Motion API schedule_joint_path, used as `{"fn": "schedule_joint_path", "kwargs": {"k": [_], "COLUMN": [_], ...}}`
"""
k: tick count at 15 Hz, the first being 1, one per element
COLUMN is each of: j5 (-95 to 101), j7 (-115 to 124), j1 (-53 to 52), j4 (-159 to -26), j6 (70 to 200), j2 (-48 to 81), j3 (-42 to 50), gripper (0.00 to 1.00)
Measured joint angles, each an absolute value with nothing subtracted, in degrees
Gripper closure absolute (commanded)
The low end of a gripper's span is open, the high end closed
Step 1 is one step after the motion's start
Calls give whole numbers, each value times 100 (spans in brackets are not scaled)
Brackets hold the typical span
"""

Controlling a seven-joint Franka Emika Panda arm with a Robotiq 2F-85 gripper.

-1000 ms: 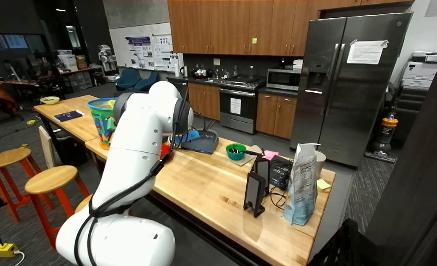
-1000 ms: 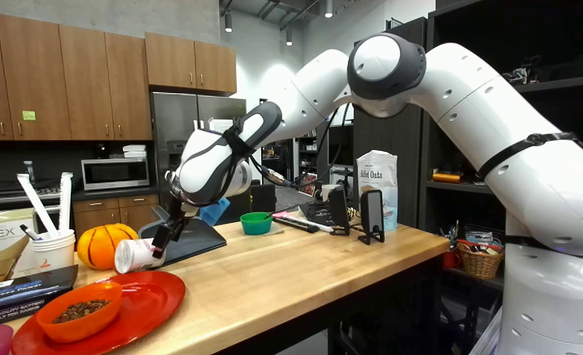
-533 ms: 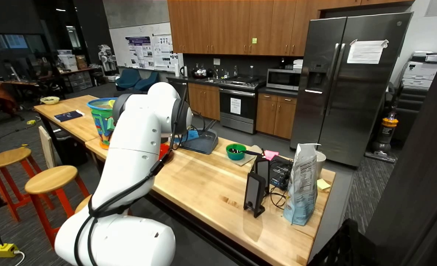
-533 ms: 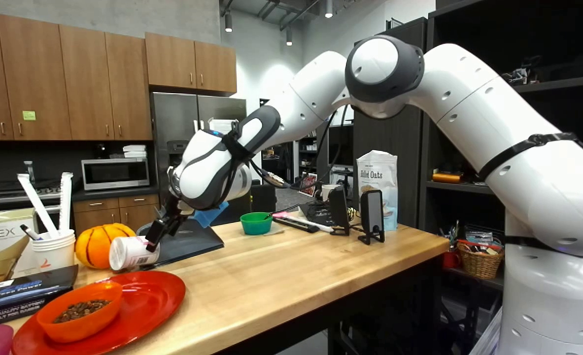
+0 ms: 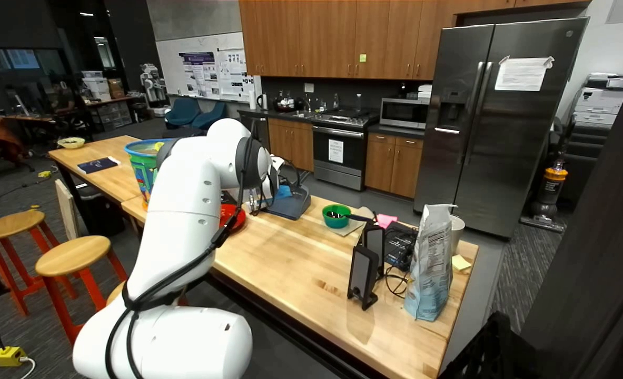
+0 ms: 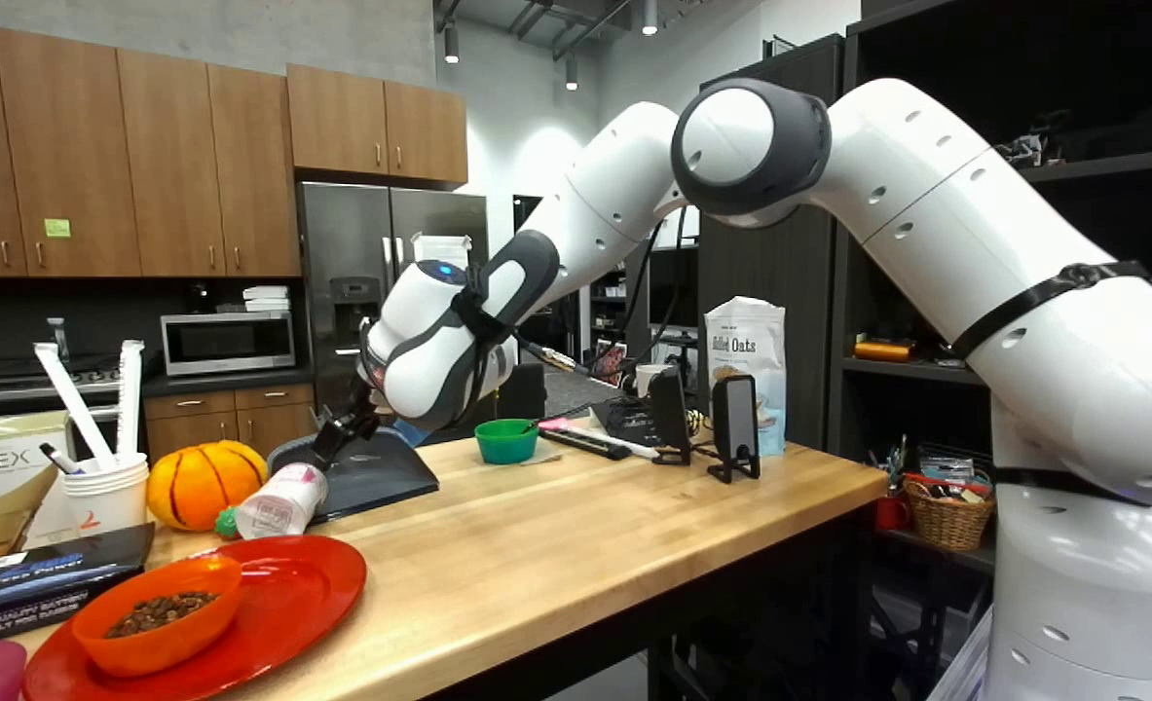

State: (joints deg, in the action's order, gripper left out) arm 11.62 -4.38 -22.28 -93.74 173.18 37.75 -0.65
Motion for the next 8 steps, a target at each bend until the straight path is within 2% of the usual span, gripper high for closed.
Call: {"fn": "schedule_joint_path", "kwargs": {"k": [4,8], "j5": [1283,1290], "j7": [-69,-203], "j1": [-2775,-2588], "j4": [-9624,-10021], "j6": [17637,17525], "j2": [3669,3332], "j3": [879,690], "gripper": [0,0]}}
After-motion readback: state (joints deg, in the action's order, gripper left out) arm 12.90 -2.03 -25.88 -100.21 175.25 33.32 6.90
